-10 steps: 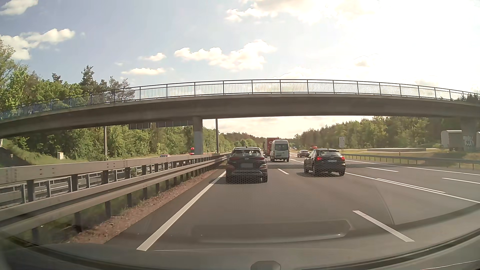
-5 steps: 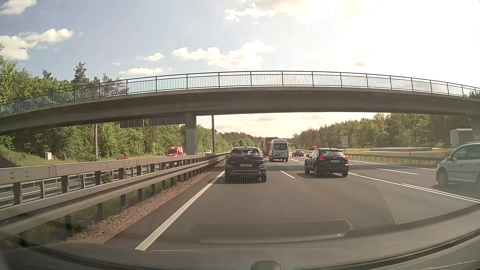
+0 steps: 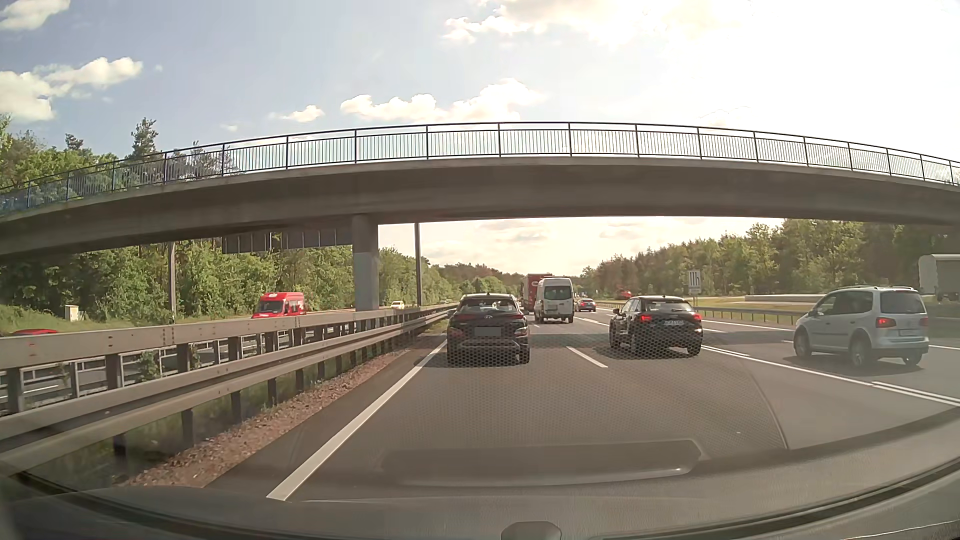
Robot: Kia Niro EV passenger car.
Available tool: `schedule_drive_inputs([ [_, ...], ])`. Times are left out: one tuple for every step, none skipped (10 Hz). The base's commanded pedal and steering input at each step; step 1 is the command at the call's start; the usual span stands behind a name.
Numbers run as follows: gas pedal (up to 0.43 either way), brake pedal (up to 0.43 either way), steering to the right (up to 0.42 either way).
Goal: Follow the waypoints while adhering to traffic rules and regulations
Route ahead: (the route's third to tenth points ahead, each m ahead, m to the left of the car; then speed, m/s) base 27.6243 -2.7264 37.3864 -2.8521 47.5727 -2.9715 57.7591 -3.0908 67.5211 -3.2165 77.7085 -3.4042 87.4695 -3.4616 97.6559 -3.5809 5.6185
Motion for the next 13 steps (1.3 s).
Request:
schedule_drive_inputs([
  [0.039,0.000,0.008],
  [0.039,0.000,0.008],
  [0.039,0.000,0.008],
  [0.039,0.000,0.008],
  [0.039,0.000,0.007],
  [0.039,0.000,0.007],
  [0.039,0.000,0.005],
  [0.039,0.000,0.003],
  [0.047,0.000,0.003],
  [0.047,0.000,0.002],
  [0.059,0.000,0.000],
  [0.059,0.000,-0.002],
  [0.059,0.000,-0.003],
])
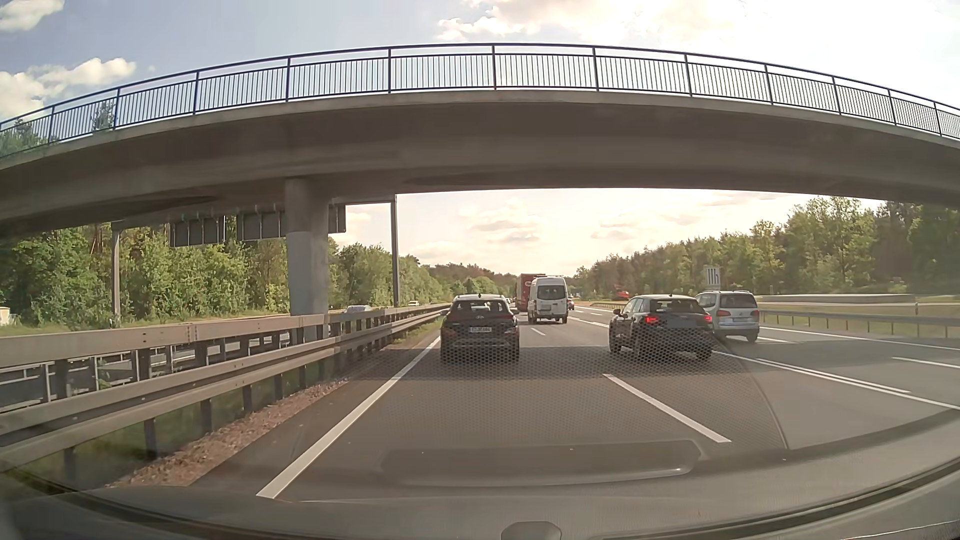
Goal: Follow the waypoints while adhering to traffic rules and regulations
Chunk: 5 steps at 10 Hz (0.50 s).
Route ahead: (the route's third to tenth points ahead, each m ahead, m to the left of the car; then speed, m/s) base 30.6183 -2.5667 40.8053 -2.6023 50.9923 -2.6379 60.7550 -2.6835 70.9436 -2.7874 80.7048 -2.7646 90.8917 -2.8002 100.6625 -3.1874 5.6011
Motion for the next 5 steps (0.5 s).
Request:
schedule_drive_inputs([
  [0.059,0.000,-0.003],
  [0.059,0.000,-0.006],
  [0.059,0.000,-0.006],
  [0.059,0.000,-0.004],
  [0.059,0.000,-0.003],
])
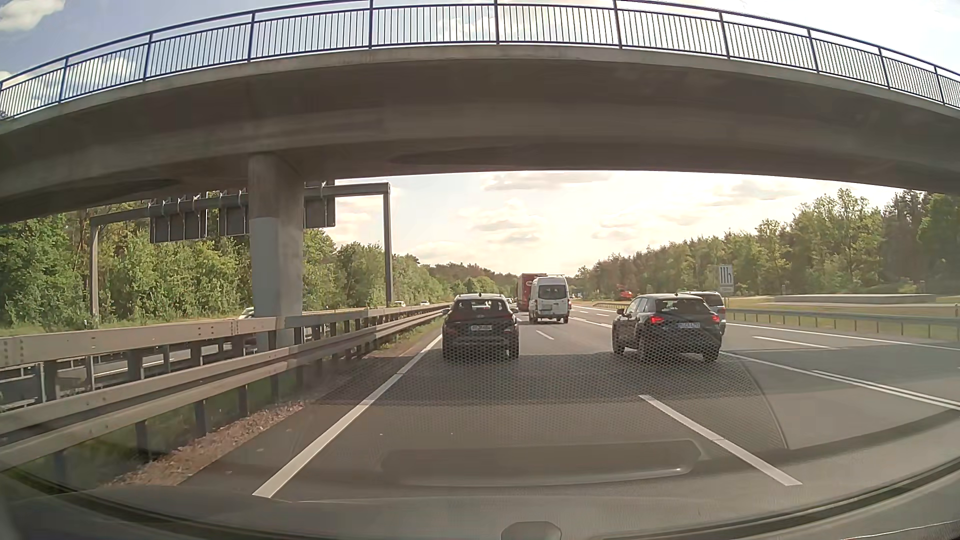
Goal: Follow the waypoints while adhering to traffic rules and regulations
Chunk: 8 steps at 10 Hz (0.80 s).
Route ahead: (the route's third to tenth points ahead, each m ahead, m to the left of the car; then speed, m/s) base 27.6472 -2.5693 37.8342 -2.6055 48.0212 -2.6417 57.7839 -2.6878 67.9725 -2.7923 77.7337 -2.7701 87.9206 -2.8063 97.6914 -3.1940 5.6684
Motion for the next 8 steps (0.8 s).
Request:
schedule_drive_inputs([
  [0.067,0.000,-0.003],
  [0.079,0.000,-0.003],
  [0.079,0.000,-0.003],
  [0.079,0.000,-0.003],
  [0.079,0.000,-0.004],
  [0.079,0.000,-0.004],
  [0.079,0.000,-0.004],
  [0.079,0.000,-0.005],
])
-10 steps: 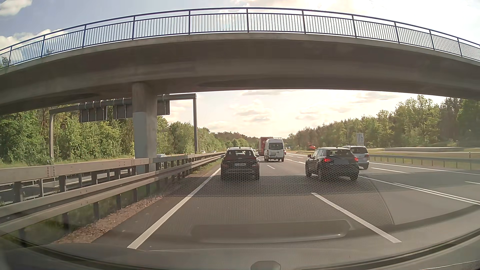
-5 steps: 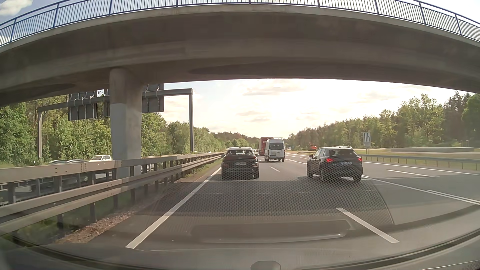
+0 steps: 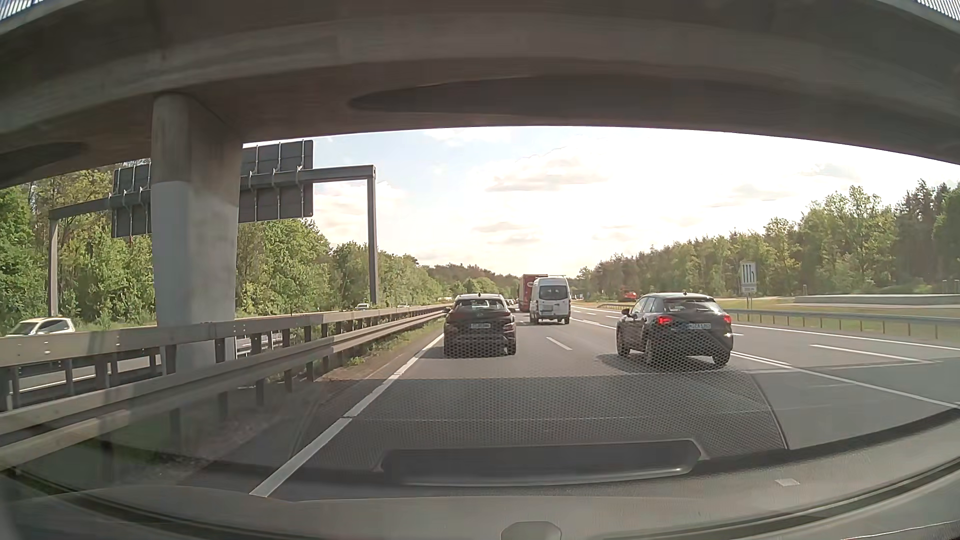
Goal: Follow the waypoints while adhering to traffic rules and regulations
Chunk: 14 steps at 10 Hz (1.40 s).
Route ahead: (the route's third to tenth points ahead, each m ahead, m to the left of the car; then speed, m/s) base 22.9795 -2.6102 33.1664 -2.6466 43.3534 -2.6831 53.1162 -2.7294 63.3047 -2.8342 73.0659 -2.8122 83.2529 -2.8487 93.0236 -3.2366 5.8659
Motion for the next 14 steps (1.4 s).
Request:
schedule_drive_inputs([
  [0.079,0.000,-0.005],
  [0.079,0.000,-0.006],
  [0.079,0.000,-0.006],
  [0.079,0.000,-0.006],
  [0.079,0.000,-0.006],
  [0.079,0.000,-0.007],
  [0.079,0.000,-0.008],
  [0.079,0.000,-0.010],
  [0.079,0.000,-0.010],
  [0.079,0.000,-0.011],
  [0.079,0.000,-0.011],
  [0.079,0.000,-0.012],
  [0.079,0.000,-0.012],
  [0.079,0.000,-0.011],
])
